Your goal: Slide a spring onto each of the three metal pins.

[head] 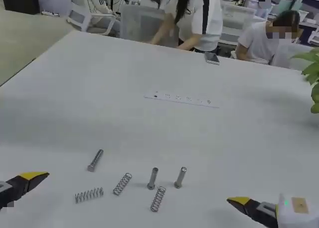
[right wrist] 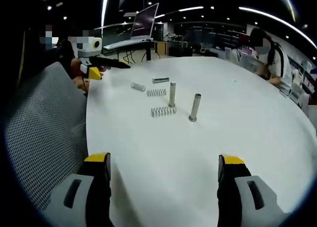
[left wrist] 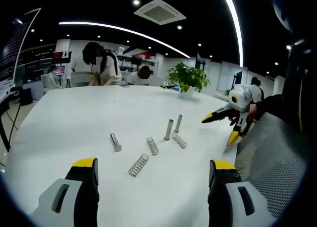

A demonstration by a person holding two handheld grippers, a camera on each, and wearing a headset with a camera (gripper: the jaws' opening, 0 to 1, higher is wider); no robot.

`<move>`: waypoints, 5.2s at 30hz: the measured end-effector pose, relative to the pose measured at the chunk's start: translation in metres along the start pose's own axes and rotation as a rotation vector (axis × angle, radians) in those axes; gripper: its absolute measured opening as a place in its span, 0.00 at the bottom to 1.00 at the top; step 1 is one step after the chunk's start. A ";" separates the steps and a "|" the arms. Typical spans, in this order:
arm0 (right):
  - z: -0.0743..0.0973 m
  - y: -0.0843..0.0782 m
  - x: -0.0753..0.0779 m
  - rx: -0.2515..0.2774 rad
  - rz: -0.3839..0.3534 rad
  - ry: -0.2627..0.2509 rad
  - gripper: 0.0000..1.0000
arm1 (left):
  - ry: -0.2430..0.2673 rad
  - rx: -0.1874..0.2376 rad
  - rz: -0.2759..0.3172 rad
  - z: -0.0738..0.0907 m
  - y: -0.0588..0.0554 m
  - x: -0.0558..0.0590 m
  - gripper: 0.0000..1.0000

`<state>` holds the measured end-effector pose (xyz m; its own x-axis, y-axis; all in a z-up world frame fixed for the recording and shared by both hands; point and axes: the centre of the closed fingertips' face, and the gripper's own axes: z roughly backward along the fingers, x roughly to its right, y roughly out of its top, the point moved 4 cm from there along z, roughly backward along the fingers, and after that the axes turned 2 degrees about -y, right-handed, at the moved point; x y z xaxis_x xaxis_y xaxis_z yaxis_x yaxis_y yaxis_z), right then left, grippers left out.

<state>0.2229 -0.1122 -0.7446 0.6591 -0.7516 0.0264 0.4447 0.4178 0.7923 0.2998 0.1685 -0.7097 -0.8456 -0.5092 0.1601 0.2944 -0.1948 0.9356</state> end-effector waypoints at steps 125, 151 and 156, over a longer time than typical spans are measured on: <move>0.003 -0.006 0.006 -0.032 -0.007 -0.034 0.84 | 0.154 -0.398 -0.129 -0.124 0.008 -0.096 0.09; 0.002 -0.007 0.004 -0.035 -0.006 -0.027 0.82 | 0.140 -0.450 -0.177 -0.133 0.013 -0.097 0.01; 0.002 -0.007 0.003 -0.036 -0.005 -0.026 0.82 | 0.141 -0.456 -0.162 -0.132 0.012 -0.096 0.00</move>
<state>0.2210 -0.1187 -0.7488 0.6411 -0.7665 0.0380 0.4700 0.4313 0.7701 0.4434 0.1047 -0.7550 -0.8376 -0.5441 -0.0488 0.3558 -0.6112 0.7070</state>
